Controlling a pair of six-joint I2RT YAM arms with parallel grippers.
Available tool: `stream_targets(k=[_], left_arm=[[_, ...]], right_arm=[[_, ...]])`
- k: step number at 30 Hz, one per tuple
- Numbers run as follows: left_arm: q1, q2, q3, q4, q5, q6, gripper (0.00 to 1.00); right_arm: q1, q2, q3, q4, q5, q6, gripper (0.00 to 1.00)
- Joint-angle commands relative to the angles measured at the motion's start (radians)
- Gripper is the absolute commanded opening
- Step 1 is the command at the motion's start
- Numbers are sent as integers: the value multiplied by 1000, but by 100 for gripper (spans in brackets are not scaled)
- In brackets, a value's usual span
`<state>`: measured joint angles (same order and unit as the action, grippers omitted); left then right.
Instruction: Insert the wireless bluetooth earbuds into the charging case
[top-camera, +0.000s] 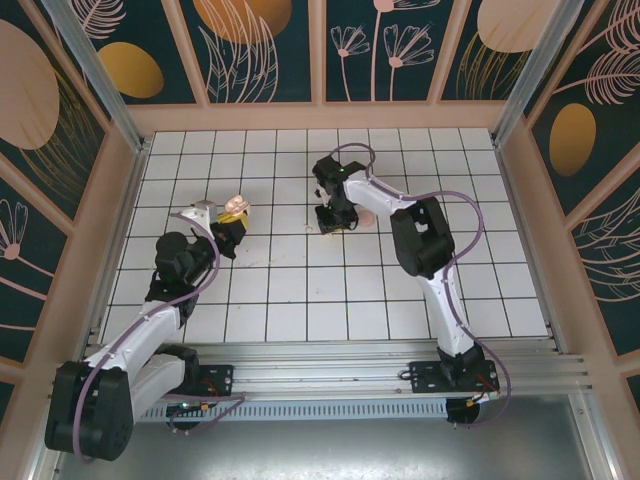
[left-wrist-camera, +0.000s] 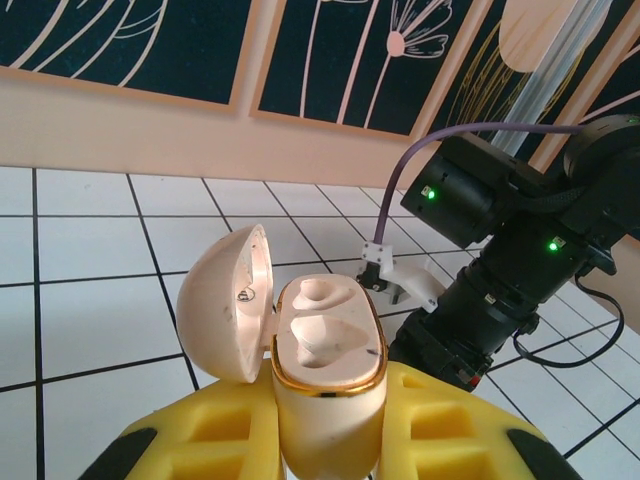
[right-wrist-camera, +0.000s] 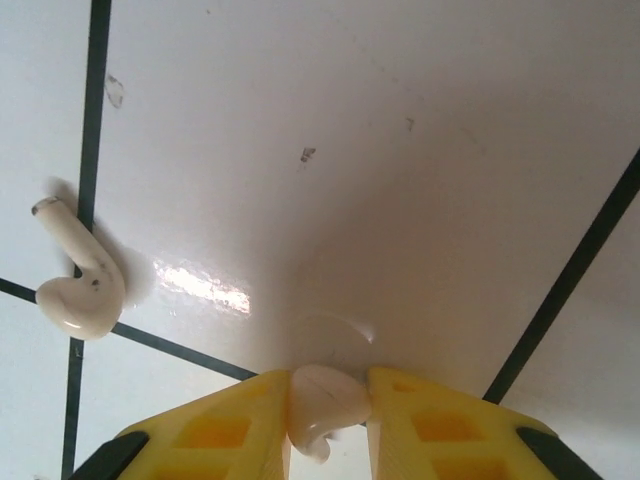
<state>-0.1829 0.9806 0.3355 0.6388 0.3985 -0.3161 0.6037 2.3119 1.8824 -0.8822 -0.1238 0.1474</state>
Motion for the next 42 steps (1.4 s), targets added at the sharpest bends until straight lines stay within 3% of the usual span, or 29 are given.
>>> stream_targets(k=[1,19,33,42], left_arm=[[6,-8,38,8,26,45,14],[-9,99,143,50,194,170,11],[-154,205,222,-98,174,546,10],[-177,288,203,-20,196,598,9]], right_arm=[[7,-39,-65,62,-28,52,25],[-12,-329,-485,486,-33,242,23],[7,-535,-800,846,-12,378,23],[37,-699,-988,1105,45,413,22]])
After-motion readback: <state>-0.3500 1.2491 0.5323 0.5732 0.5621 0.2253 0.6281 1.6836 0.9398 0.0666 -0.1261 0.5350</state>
